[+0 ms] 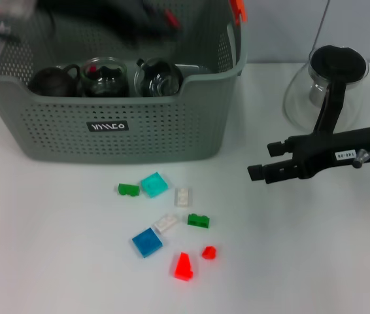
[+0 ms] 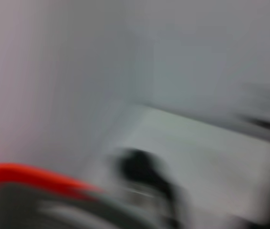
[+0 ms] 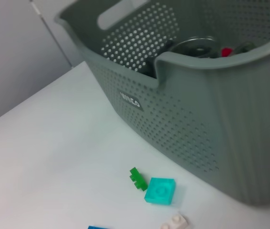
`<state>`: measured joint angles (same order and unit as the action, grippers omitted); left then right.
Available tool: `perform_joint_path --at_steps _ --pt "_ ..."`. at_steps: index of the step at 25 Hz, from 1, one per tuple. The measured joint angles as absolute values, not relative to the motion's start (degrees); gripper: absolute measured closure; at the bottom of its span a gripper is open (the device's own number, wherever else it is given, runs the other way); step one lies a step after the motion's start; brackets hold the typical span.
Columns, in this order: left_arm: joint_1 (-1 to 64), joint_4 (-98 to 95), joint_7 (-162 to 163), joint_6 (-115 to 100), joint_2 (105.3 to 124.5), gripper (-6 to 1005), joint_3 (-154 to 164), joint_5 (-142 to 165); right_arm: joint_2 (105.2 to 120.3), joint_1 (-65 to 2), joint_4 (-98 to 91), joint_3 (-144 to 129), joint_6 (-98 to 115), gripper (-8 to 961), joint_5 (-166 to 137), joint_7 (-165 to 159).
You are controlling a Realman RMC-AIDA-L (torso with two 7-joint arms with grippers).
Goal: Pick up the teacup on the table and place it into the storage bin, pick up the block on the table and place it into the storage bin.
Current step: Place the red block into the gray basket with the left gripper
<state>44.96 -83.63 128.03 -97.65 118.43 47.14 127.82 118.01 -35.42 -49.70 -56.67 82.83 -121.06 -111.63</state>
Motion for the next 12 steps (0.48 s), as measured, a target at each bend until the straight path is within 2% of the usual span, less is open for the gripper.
perform_joint_path --at_steps 3,5,8,12 --pt "48.6 -70.1 128.7 -82.1 114.03 765 47.8 129.6 118.28 -35.7 -49.6 -56.7 82.8 26 -121.1 -111.3" --pt "50.5 -63.4 127.9 -75.9 112.73 758 48.2 129.9 118.32 -36.0 -49.4 -56.8 82.8 25 -121.1 -111.2" --pt "51.9 -57.8 127.0 -69.2 112.63 749 49.0 130.5 118.37 -36.2 -49.3 -56.8 83.0 25 -121.1 -111.3" --pt "51.8 -58.5 127.0 -65.6 114.07 736 50.5 133.2 118.39 -36.4 -49.3 -56.8 83.1 25 -121.1 -111.3"
